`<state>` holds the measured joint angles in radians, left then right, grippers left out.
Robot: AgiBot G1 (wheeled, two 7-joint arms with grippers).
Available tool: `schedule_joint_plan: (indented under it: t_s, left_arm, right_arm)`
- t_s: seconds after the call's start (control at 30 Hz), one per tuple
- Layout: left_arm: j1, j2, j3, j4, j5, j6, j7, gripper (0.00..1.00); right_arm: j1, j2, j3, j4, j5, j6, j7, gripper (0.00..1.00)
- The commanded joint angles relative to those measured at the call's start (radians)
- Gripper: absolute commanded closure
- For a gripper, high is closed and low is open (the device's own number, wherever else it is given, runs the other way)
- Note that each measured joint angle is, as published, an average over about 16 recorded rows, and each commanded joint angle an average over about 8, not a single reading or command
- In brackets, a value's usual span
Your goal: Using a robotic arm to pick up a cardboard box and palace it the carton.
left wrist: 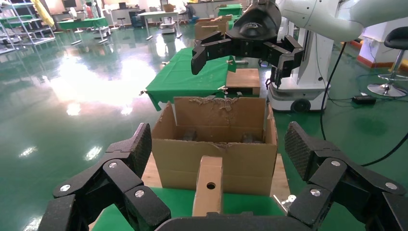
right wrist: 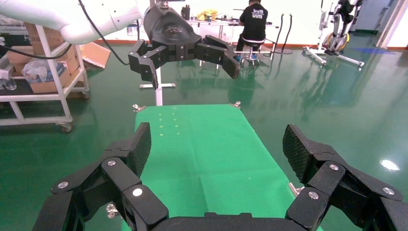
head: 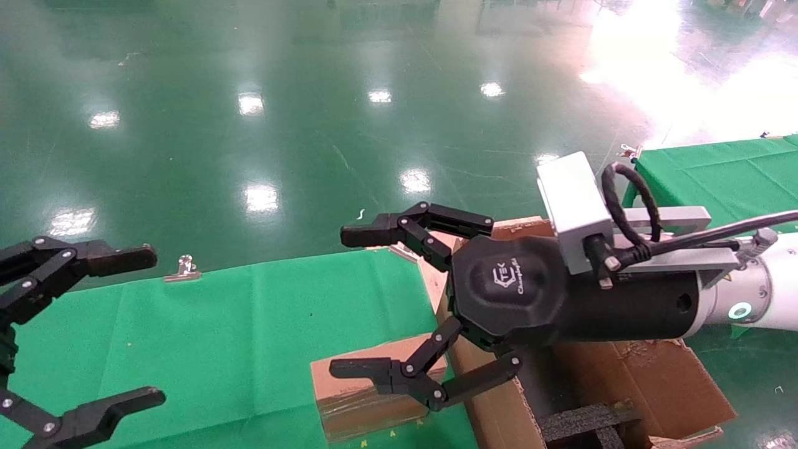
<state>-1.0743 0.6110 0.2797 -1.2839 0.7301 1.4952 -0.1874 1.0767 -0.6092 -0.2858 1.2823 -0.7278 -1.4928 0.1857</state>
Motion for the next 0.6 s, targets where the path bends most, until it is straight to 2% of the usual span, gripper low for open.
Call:
schedule_joint_plan:
  t_s: [0.03, 0.4, 0.43, 0.6]
  left_arm:
    - [0.0, 0.0, 0.0, 0.0, 0.0, 0.0, 0.0, 0.0]
    - [0.0, 0.0, 0.0, 0.0, 0.0, 0.0, 0.0, 0.0]
    - [0.0, 0.0, 0.0, 0.0, 0.0, 0.0, 0.0, 0.08]
    - [0.0, 0.0, 0.0, 0.0, 0.0, 0.0, 0.0, 0.71]
  right_arm:
    - [0.0, 0.0, 0.0, 0.0, 0.0, 0.0, 0.0, 0.0]
    - [0.0, 0.0, 0.0, 0.0, 0.0, 0.0, 0.0, 0.0]
    - [0.0, 0.0, 0.0, 0.0, 0.0, 0.0, 0.0, 0.0]
    - [0.0, 0.0, 0.0, 0.0, 0.0, 0.0, 0.0, 0.0]
